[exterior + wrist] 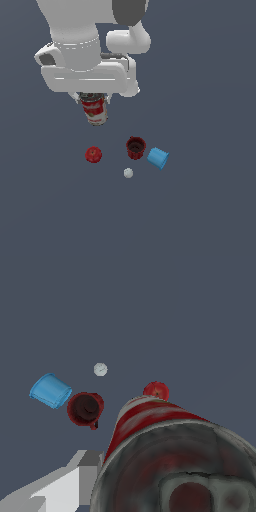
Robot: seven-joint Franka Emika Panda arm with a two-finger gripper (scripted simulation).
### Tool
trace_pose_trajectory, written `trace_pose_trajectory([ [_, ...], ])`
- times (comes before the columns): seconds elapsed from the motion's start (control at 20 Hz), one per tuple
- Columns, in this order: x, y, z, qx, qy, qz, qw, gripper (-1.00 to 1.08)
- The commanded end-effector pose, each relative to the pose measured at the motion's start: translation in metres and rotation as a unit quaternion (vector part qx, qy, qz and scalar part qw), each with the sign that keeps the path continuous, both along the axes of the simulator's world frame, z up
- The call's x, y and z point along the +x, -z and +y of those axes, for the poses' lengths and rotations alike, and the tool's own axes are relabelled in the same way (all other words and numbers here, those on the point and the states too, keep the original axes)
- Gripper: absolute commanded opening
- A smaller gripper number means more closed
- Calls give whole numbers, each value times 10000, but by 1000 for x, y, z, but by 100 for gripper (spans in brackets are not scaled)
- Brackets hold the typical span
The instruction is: Pick up a designated object from a clutter of objects.
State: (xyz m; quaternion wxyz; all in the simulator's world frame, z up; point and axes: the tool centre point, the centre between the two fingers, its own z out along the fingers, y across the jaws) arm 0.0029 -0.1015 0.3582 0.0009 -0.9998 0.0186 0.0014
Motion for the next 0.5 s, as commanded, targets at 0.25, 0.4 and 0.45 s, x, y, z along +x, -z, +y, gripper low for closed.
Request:
trace_pose_trajectory([
  [0.25,6,-22,-26,-10,-8,-13,10000,-100],
  [0.4,6,-24,-29,-10,-8,-13,10000,-100],
  [0.45,6,-24,-29,-10,-8,-13,10000,-100],
])
